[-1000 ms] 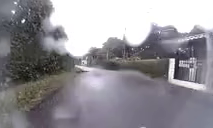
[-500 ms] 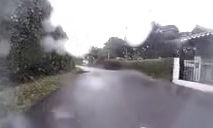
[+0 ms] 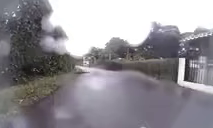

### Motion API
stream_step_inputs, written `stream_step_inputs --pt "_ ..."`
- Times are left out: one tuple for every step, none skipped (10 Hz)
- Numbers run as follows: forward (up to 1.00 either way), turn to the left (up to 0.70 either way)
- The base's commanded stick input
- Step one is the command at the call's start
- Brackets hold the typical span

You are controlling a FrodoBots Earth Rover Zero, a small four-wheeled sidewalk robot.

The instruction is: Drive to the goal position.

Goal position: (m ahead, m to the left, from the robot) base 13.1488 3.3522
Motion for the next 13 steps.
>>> stream_step_inputs --pt "0.7 0.0" --pt "0.7 0.0" --pt "0.7 0.0" --pt "0.7 0.0" --pt "0.7 0.0" --pt "0.7 0.0" --pt "0.7 0.0" --pt "0.7 0.0" --pt "0.7 0.0" --pt "0.7 0.0" --pt "0.7 0.0" --pt "0.7 0.0" --pt "0.7 0.0"
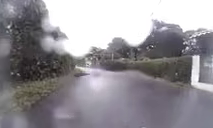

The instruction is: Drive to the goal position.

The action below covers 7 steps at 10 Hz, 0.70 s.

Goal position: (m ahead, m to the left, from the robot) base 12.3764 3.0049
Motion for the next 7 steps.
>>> stream_step_inputs --pt "0.7 0.0" --pt "0.7 0.0" --pt "0.7 0.0" --pt "0.7 0.0" --pt "0.7 0.0" --pt "0.7 0.0" --pt "0.7 0.0"
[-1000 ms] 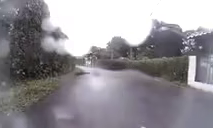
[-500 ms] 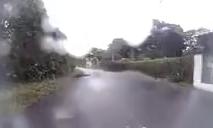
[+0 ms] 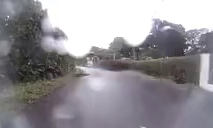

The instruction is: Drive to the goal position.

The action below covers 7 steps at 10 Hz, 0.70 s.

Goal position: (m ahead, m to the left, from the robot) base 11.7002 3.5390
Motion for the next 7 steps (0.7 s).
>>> stream_step_inputs --pt "0.7 0.0" --pt "0.7 0.0" --pt "0.7 0.0" --pt "0.7 0.0" --pt "0.7 0.0" --pt "0.7 0.0" --pt "0.7 0.0"
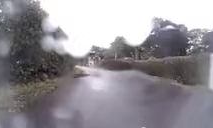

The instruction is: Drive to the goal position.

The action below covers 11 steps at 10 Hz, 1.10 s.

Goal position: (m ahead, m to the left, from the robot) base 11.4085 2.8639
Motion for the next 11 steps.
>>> stream_step_inputs --pt "0.7 0.0" --pt "0.7 0.0" --pt "0.7 0.0" --pt "0.7 0.0" --pt "0.7 0.0" --pt "0.7 0.0" --pt "0.7 0.0" --pt "0.7 0.0" --pt "0.7 0.0" --pt "0.7 0.0" --pt "0.7 0.0"
